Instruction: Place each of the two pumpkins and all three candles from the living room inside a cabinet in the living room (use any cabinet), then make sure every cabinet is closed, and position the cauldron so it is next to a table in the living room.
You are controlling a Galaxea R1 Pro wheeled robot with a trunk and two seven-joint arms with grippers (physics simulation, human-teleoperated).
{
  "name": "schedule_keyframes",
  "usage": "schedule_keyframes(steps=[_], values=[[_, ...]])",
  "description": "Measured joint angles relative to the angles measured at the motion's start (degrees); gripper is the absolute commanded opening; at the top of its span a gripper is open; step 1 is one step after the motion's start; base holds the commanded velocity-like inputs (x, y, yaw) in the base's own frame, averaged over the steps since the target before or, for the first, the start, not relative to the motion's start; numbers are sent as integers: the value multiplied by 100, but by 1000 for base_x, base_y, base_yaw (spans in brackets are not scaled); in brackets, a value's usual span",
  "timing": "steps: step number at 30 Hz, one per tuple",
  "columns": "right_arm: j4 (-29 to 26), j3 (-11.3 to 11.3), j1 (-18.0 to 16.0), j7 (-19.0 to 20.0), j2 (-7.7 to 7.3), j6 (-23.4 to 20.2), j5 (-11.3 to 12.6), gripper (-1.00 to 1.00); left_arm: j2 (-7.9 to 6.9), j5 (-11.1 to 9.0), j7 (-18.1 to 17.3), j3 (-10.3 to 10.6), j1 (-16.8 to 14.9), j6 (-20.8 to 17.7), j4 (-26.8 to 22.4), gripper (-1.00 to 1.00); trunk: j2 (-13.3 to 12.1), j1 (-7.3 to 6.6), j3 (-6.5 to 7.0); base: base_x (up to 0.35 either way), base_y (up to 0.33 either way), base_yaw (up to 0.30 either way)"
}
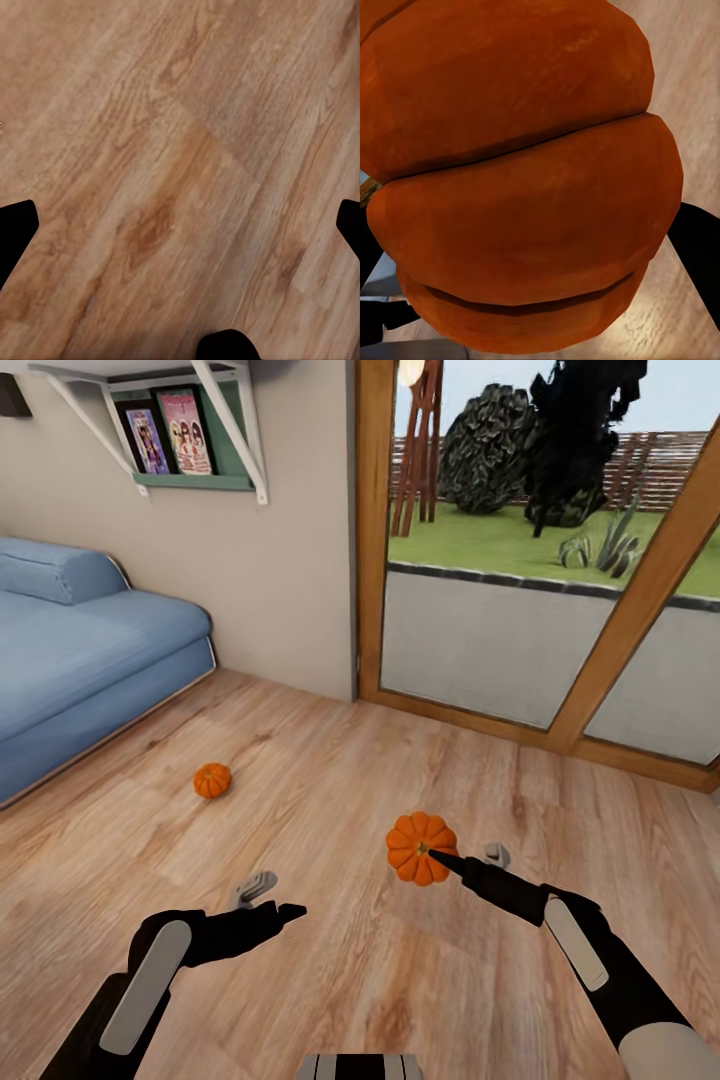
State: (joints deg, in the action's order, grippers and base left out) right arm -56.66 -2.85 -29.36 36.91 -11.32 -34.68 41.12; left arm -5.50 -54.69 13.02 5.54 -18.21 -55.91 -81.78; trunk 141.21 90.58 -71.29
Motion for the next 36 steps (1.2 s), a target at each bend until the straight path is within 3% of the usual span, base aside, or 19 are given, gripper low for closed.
schedule_keyframes(steps=[10, 15, 20, 31, 34, 36], values=[[0, -15, -2, -202, 3, -12, -9, -100, 0, -1, 0, -1, 4, 3, 0, 100, 0, -1, 0, 56, -199, 266], [-5, -17, -3, -204, 3, -9, -13, -100, 0, 1, 0, -3, 3, 21, 3, 100, 0, -3, 0, 309, -25, 282], [-5, -18, 0, -203, 4, 10, -21, -100, -2, -15, -6, 13, 0, 341, 83, 100, 0, -3, 0, 341, 57, 283], [-5, -18, -3, -204, 28, 17, -47, -100, -3, -2, 10, 13, 2, 410, 194, 100, 0, -3, 0, 344, 38, 283], [-4, -18, -4, -204, 29, 19, -53, -100, -1, 182, 18, -16, 5, 491, 421, 100, 0, -3, 0, 344, 1, 285], [-4, -18, -4, -205, 29, 20, -57, -100, 8, 446, 23, -25, 4, 548, 481, 100, 0, -3, 0, 344, 0, 285]])
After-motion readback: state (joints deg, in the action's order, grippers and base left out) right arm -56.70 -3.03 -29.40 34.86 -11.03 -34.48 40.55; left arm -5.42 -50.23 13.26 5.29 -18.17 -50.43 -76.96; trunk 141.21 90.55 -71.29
